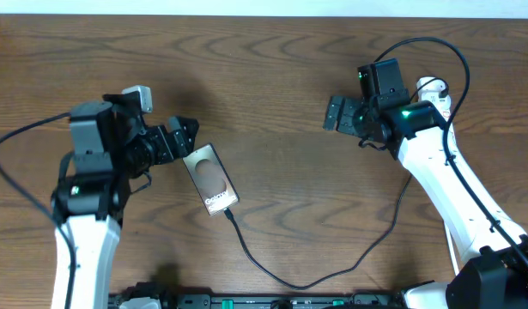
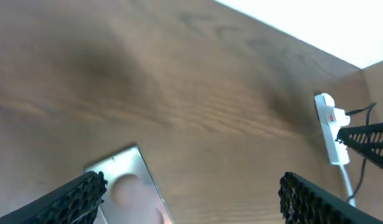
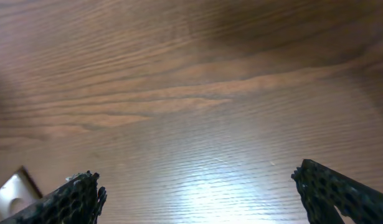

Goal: Plug charger to phone and switch on socket

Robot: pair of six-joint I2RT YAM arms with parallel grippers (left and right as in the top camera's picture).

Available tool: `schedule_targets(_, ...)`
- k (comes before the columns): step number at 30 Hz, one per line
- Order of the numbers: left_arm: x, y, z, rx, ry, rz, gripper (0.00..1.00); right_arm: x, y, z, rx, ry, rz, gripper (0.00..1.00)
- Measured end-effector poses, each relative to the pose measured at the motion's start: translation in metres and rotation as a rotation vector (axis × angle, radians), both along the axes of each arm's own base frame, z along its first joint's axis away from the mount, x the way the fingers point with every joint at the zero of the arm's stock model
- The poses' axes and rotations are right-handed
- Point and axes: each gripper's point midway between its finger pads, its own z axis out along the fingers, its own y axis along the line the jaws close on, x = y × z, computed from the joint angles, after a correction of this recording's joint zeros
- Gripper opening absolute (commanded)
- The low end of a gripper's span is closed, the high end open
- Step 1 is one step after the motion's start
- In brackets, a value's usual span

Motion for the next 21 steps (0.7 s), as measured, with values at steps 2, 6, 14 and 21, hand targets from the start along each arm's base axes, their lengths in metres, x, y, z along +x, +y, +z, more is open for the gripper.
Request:
schedule_targets(2, -0.003, 0.006, 0.011, 0.050, -0.050, 0.014, 0.91, -0.002, -0.002, -0.001, -0.014, 0.008, -0.001, 0.99)
schedule_targets(6, -0.004, 0.023, 0.036, 0.160, -0.144, 0.072, 0.91, -0.006, -0.006, -0.004, -0.031, 0.024, -0.004, 0.99)
schedule_targets(14, 0.003, 0.062, 0.092, 0.342, -0.304, 0.243, 0.91, -0.007, -0.007, -0.005, -0.041, 0.029, -0.007, 0.99)
schedule_targets(21, 0.008, 0.080, 0.107, 0.406, -0.357, 0.333, 0.91, -0.010, -0.013, -0.006, -0.067, 0.042, -0.019, 0.99)
